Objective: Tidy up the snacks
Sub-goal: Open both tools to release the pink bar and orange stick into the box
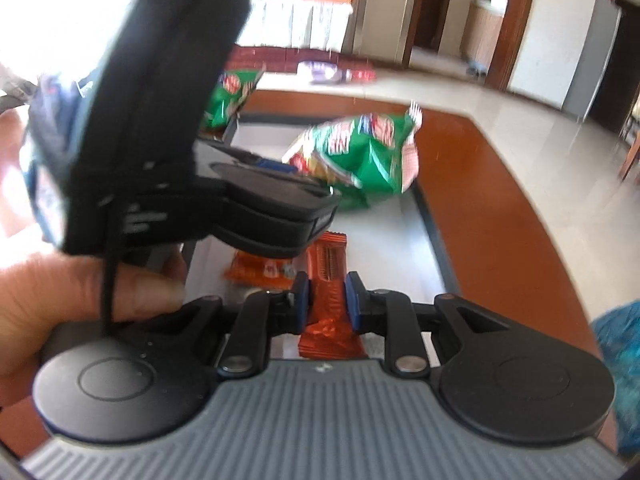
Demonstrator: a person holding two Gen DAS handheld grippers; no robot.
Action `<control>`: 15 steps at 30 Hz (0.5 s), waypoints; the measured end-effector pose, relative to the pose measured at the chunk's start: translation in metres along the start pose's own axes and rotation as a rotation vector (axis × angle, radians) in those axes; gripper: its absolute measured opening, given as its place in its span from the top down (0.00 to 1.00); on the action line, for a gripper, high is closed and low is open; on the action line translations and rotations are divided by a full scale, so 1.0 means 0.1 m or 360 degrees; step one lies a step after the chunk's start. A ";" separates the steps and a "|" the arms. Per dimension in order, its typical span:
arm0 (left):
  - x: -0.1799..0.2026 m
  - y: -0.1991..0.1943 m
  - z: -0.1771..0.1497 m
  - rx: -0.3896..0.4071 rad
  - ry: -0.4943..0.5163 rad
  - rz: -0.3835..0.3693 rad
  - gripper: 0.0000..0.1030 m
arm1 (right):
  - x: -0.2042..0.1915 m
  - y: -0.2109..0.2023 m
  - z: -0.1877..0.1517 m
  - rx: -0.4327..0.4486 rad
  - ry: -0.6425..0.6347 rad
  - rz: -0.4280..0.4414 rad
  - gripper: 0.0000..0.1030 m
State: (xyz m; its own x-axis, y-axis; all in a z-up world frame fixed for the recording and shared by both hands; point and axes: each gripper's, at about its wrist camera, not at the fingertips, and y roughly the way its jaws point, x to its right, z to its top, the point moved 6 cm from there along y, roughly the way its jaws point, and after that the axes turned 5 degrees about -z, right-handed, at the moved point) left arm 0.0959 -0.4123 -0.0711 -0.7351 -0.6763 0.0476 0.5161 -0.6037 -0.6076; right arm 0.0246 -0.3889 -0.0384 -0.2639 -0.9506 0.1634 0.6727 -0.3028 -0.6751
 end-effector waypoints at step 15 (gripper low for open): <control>-0.08 0.04 0.08 0.0025 0.0048 0.0115 0.39 | 0.09 0.02 -0.10 0.0009 0.0078 0.0015 0.77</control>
State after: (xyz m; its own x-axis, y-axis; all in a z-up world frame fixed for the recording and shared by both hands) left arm 0.1074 -0.4123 -0.0671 -0.7085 -0.7054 -0.0200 0.5750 -0.5606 -0.5959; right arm 0.0166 -0.3970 -0.0455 -0.2911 -0.9489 0.1218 0.6791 -0.2946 -0.6724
